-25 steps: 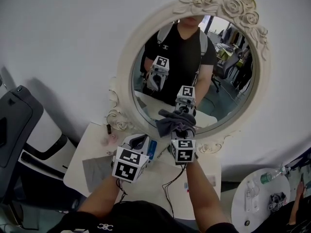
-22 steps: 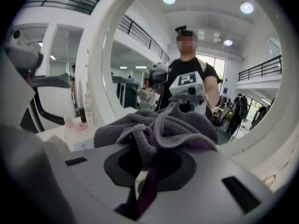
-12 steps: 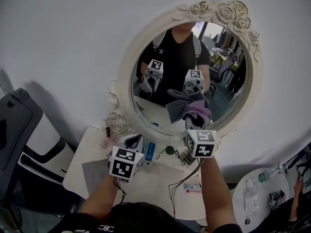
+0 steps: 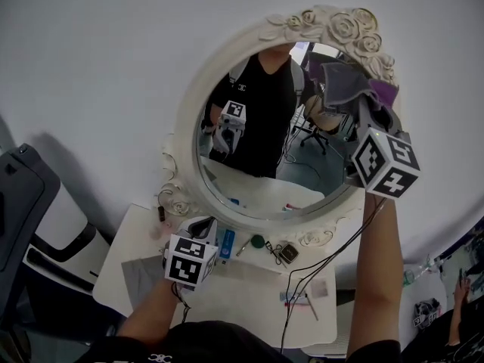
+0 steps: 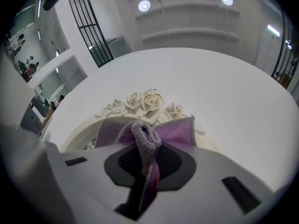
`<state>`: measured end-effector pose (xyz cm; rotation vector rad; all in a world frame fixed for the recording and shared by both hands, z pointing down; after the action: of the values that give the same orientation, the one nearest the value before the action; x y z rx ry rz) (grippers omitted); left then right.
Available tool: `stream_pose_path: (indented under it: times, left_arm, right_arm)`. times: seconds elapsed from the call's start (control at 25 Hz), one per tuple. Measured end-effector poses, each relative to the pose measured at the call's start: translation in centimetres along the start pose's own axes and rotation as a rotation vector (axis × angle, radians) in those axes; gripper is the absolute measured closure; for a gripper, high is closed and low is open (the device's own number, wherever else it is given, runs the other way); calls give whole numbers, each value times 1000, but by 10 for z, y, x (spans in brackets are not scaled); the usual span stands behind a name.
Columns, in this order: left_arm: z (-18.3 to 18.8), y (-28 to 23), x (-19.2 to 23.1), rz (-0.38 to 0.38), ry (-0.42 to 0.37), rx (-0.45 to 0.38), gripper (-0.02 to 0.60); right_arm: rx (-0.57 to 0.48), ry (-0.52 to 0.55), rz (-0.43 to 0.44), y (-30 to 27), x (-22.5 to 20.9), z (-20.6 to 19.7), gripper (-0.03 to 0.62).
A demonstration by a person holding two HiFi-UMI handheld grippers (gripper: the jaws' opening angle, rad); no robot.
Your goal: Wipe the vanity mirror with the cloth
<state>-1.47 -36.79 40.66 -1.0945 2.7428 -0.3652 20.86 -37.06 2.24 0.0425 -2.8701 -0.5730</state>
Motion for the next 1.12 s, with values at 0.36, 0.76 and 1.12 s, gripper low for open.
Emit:
stream_pose_path:
  times: [0.36, 0.76, 1.12]
  left_arm:
    - [-11, -8, 1, -7, 13, 32, 580]
    - [-25, -30, -15, -63, 24, 70, 580]
    - [-26, -35, -32, -104, 3, 75, 580]
  right_arm:
    - [-74, 14, -65, -23, -17, -24, 546]
    - [-29, -3, 8, 2, 4, -91, 546]
    - [217, -30, 22, 60, 43, -238, 546]
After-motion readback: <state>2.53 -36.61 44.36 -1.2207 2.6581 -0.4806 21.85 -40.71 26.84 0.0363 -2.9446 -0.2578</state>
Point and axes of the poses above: the fingertips, and each gripper's own axes: y backward along the fingers, x to its left, z out of its top, the point moved 1 cm from there along y, backward along the fingers, and after that the axes turned 7 degrees about -y, right-handed, at the moved point
